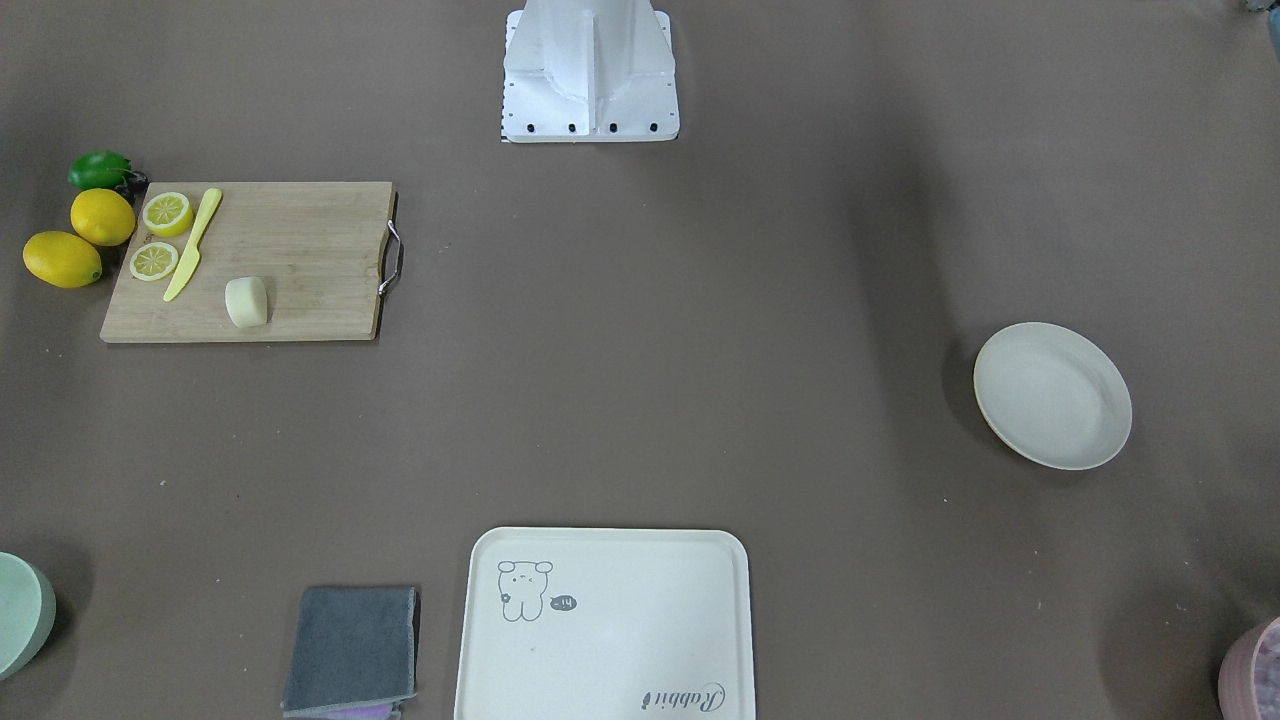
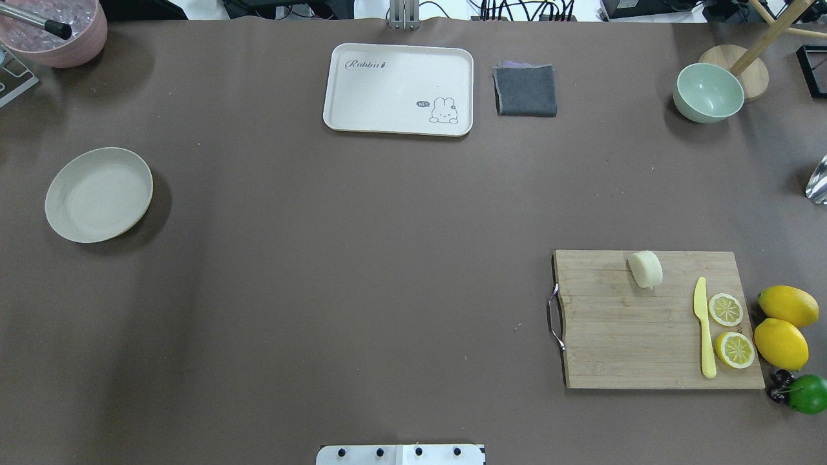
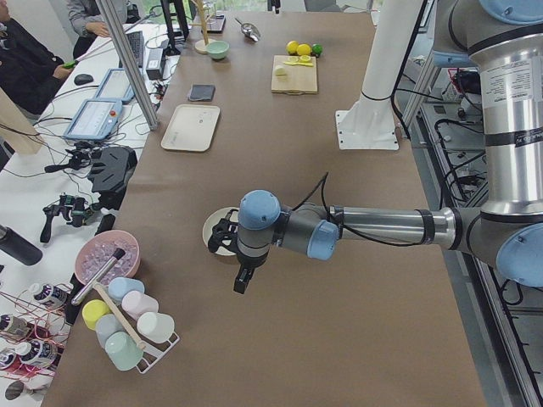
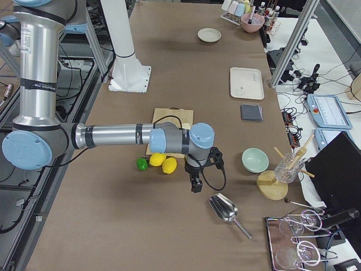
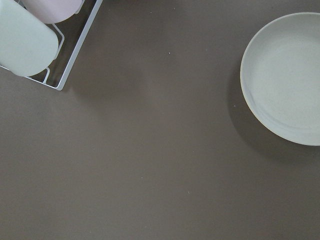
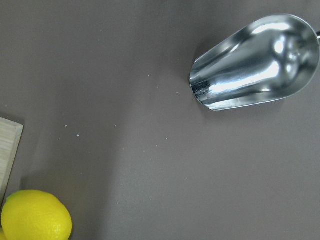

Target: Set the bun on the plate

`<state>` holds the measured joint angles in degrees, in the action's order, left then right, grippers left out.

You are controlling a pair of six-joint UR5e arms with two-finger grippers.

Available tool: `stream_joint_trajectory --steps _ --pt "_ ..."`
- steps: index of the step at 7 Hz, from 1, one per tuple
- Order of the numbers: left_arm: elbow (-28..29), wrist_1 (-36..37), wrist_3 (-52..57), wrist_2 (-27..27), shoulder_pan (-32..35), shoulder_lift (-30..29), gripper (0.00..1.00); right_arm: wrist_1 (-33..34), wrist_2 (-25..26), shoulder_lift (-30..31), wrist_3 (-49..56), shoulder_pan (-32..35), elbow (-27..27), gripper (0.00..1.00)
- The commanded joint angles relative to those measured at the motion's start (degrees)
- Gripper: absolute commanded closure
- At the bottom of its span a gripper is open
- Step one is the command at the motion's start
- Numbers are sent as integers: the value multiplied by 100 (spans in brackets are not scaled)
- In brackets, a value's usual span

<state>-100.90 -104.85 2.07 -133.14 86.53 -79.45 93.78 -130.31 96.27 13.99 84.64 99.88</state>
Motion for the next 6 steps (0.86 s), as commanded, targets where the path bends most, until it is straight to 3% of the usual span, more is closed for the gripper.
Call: stream_joint_trajectory --steps 1,6 --pt "-61 -9 -303 8 4 8 2 0 -30 6 -1 0 5 0" --pt "-184 -9 -339 -10 -5 52 2 0 -30 41 -28 0 49 0"
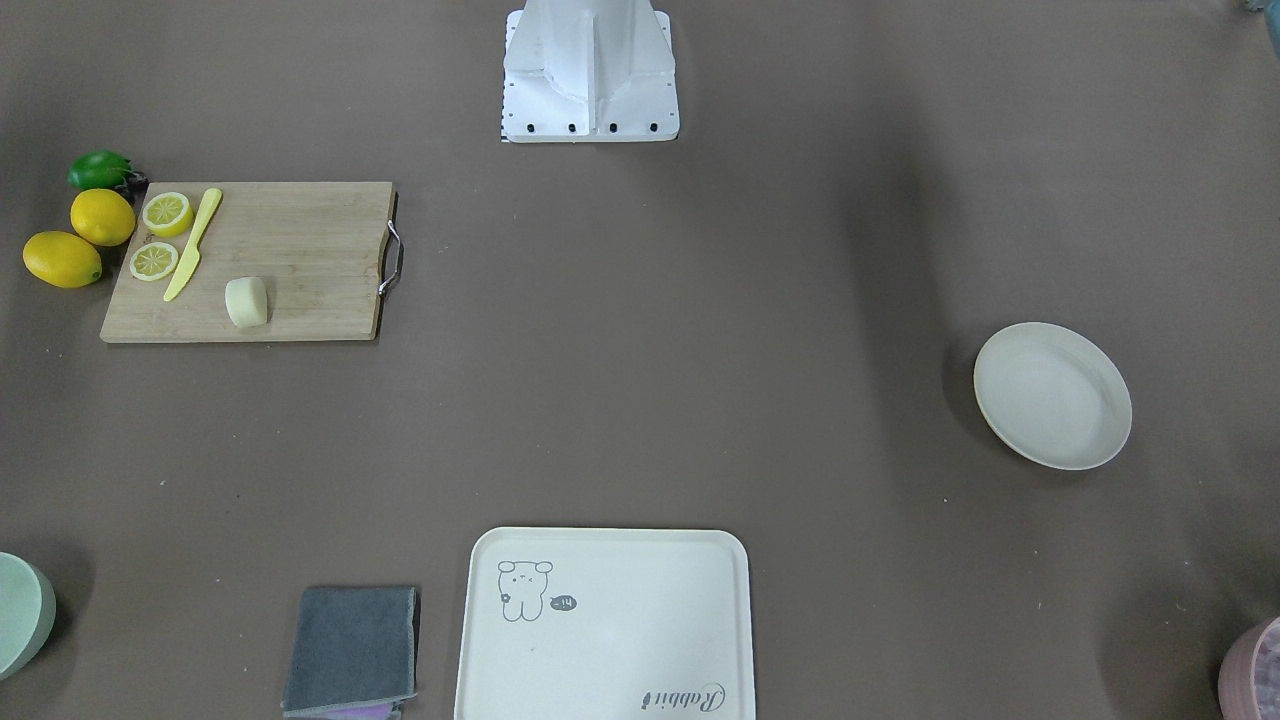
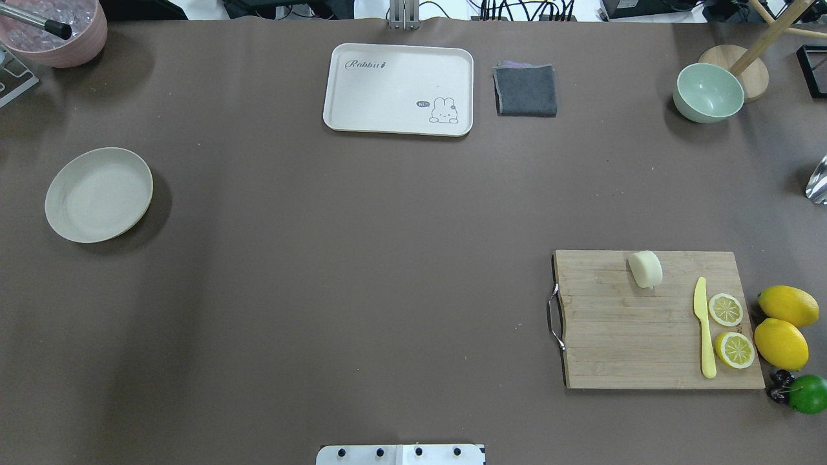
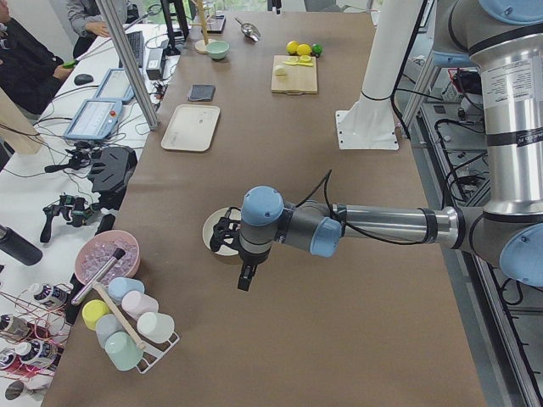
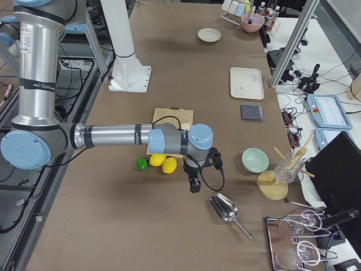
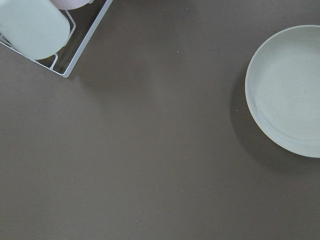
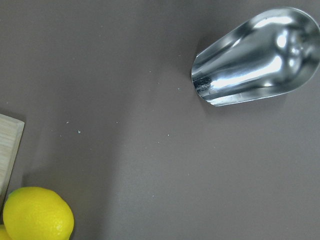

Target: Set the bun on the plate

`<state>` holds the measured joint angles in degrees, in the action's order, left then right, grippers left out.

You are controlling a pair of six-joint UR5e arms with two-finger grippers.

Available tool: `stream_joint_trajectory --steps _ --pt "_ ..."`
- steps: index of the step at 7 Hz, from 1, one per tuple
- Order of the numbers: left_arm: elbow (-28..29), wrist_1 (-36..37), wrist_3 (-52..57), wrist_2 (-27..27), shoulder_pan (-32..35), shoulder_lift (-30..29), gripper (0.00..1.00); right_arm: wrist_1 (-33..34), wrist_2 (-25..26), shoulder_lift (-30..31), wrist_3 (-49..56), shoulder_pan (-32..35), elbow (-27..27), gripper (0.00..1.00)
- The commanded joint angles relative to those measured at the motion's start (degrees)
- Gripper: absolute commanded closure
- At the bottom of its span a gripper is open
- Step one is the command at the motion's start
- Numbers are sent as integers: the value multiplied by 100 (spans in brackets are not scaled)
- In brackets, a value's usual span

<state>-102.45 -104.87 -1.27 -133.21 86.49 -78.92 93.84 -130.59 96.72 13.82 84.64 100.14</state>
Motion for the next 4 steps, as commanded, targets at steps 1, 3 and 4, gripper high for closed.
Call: stream_joint_trajectory --steps 1,3,4 --pt "-29 -16 4 -3 0 -9 2 -6 7 -4 -2 0 32 0" --pt "-38 -24 -4 -300 0 -9 2 -6 7 13 -2 0 32 0" --pt "-21 -94 4 -293 0 0 2 -6 -2 22 -2 0 32 0"
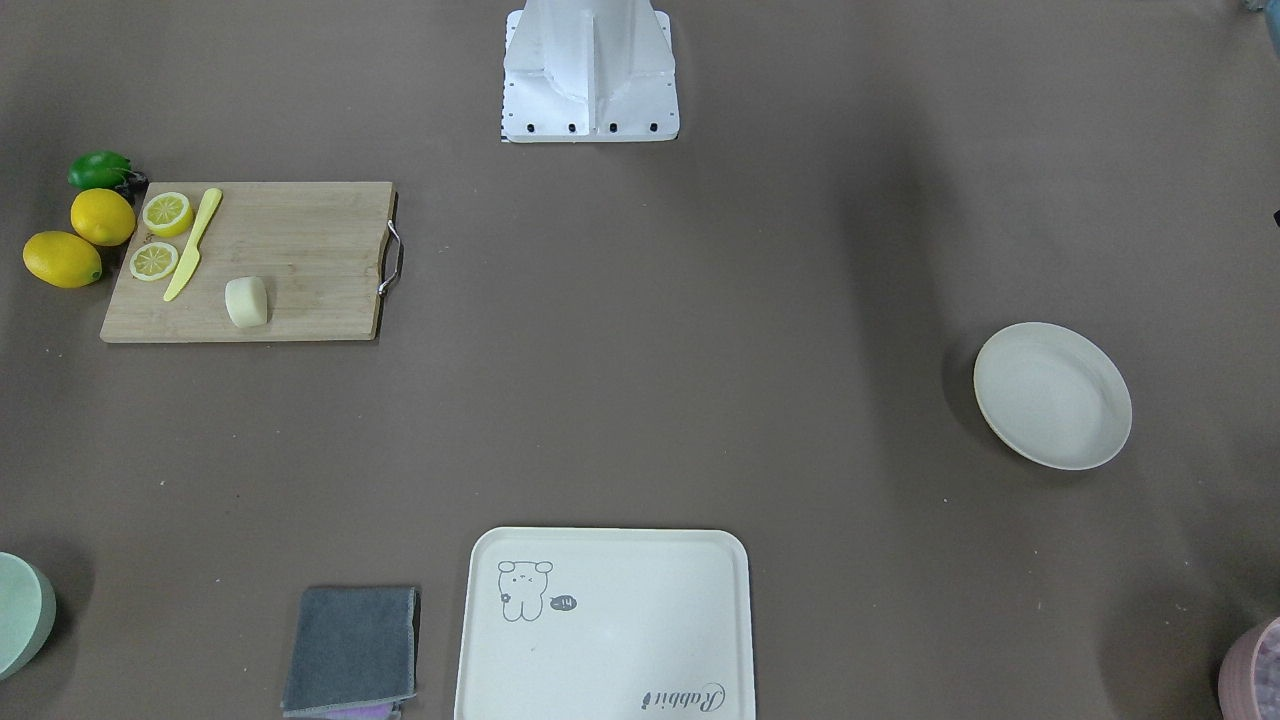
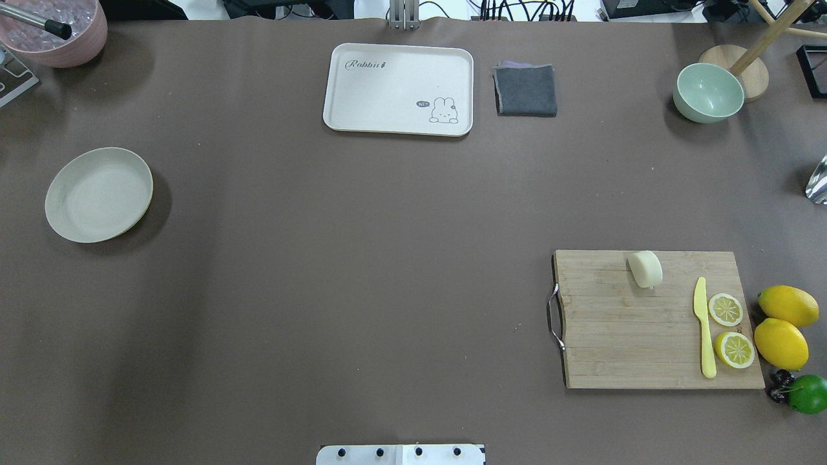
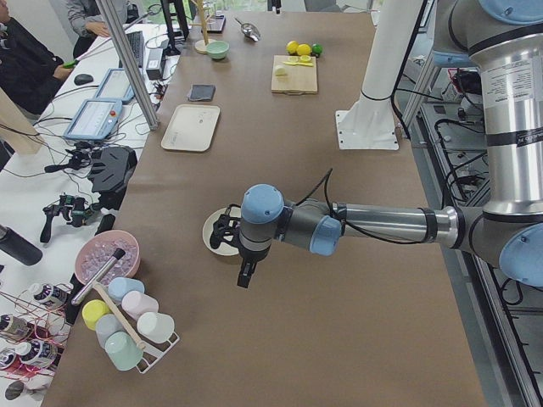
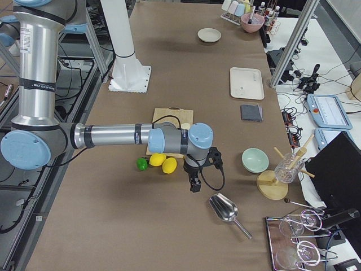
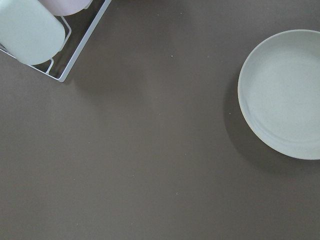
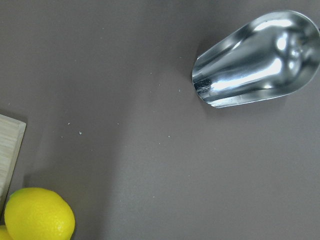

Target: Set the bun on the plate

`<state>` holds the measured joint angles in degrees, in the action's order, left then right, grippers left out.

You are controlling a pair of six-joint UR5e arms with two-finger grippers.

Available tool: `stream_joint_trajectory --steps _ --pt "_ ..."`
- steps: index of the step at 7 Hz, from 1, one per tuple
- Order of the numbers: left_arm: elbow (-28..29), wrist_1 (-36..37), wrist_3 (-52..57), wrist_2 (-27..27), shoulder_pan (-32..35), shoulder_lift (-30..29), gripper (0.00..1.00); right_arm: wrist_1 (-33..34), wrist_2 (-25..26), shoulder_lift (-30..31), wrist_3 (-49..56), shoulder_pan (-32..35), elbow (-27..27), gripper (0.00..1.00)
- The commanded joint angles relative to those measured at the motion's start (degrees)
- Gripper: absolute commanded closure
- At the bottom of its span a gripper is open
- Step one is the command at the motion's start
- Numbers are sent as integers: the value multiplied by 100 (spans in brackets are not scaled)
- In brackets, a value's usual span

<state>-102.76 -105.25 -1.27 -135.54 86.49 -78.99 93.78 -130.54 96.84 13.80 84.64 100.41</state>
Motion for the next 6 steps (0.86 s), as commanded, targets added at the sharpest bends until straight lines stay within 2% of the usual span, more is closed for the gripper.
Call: stream_joint_trajectory --steps 1,3,4,6 --pt "19 -109 13 -60 -9 16 2 0 -33 11 9 9 5 0" --pt "-16 -303 -5 -60 8 16 2 0 -51 11 18 0 -13 0" --pt "114 -303 -13 -43 -26 -2 2 9 -42 98 53 139 153 0" --pt "-51 -399 -5 -287 -79 251 2 9 -60 134 27 167 373 0"
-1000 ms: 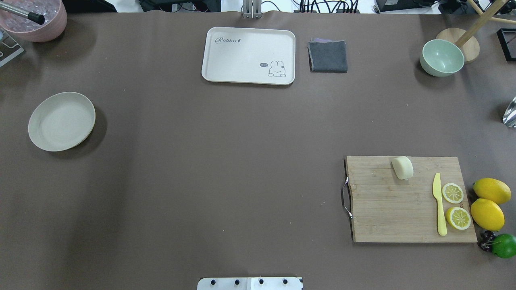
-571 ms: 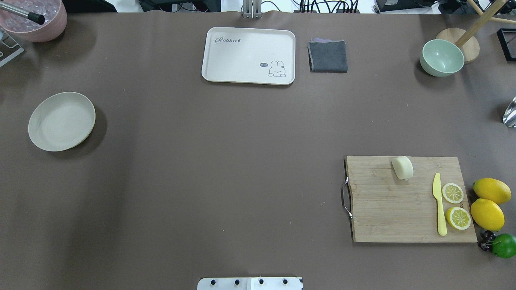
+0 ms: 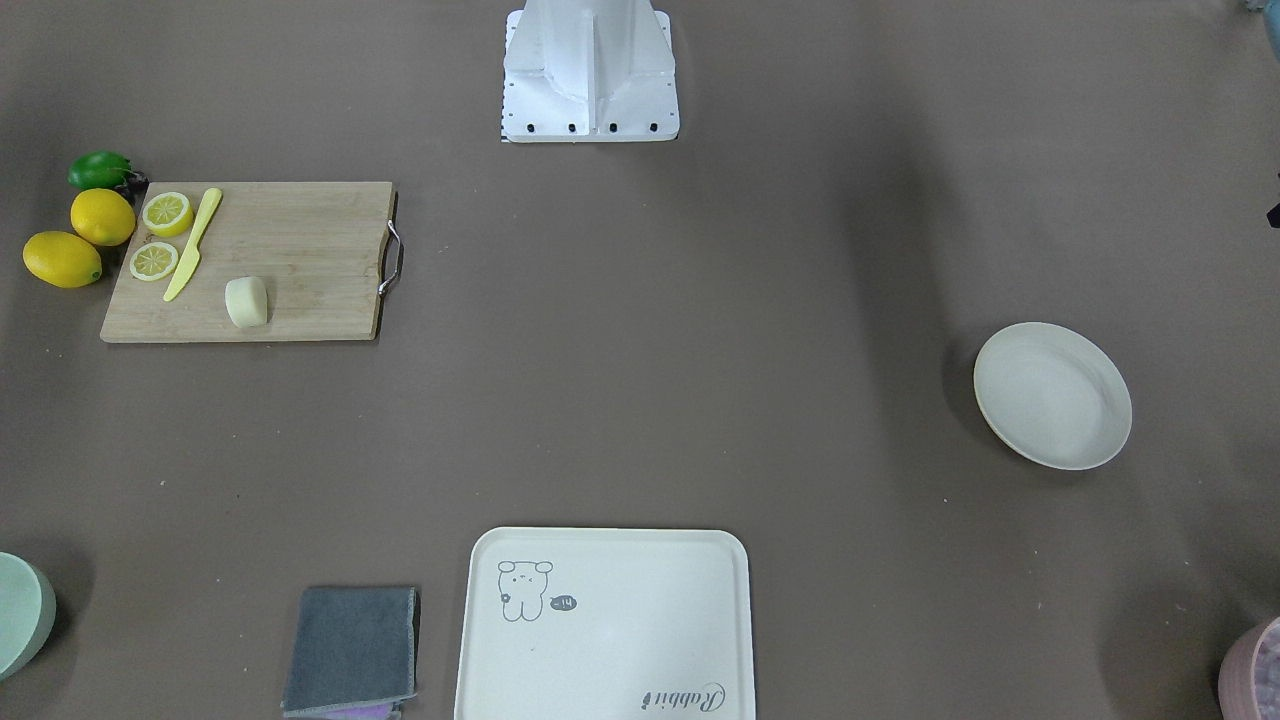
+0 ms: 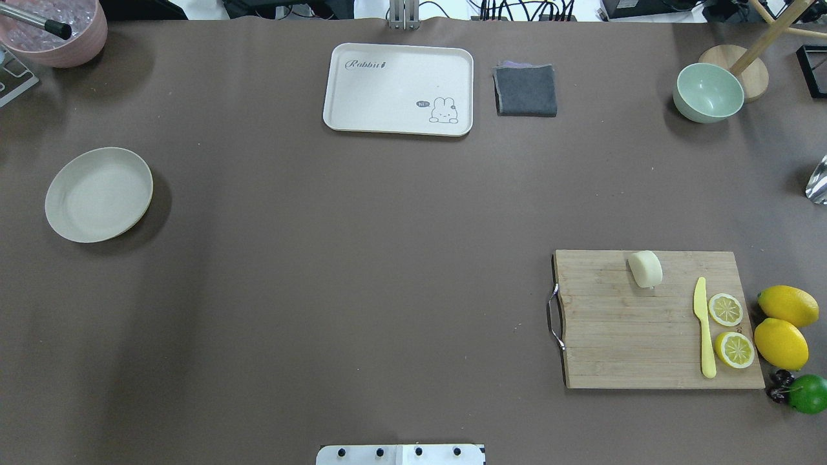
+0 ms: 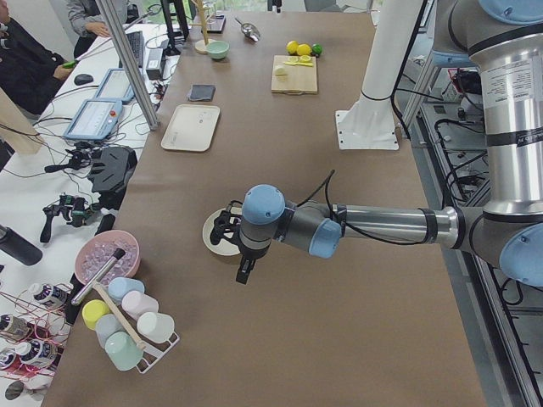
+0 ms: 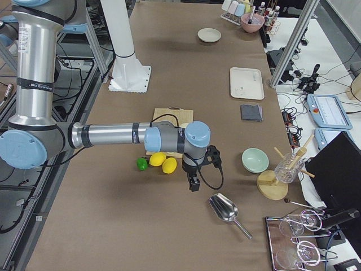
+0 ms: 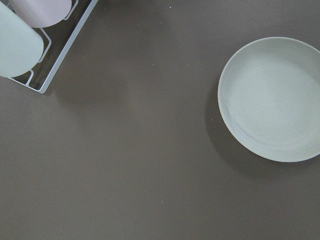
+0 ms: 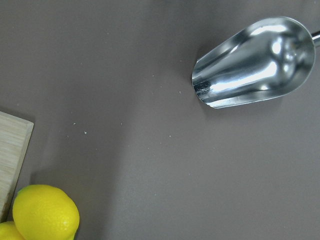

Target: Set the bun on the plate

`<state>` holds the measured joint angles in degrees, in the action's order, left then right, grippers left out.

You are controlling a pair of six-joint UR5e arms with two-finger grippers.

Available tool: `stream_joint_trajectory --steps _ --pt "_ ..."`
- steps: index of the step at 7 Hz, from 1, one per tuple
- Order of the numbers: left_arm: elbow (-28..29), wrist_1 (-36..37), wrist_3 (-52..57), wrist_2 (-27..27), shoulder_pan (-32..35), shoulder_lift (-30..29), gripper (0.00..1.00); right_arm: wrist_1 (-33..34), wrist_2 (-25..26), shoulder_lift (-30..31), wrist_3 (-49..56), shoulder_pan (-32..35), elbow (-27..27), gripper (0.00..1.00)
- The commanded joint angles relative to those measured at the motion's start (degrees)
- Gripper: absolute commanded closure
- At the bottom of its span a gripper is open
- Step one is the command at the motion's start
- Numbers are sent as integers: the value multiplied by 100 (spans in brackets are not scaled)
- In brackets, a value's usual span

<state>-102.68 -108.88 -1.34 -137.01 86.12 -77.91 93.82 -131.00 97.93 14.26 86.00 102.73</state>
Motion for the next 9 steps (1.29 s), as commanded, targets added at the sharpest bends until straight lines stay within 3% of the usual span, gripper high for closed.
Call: stream_joint_trajectory --steps 1,4,6,8,9 --pt "-76 -176 2 -272 -86 257 2 5 5 24 -46 31 11 0" --pt "-77 -318 -567 -107 -165 48 3 -4 -285 95 -37 22 -60 0" --pt "274 -345 -1636 734 -867 -635 3 -4 -285 112 -37 22 -25 0" --pt "704 -371 -1938 755 -1105 -1049 3 -4 -285 103 -28 22 46 0" --pt "1376 -667 -2062 764 -1367 -1504 3 -4 -268 42 -29 22 -68 0"
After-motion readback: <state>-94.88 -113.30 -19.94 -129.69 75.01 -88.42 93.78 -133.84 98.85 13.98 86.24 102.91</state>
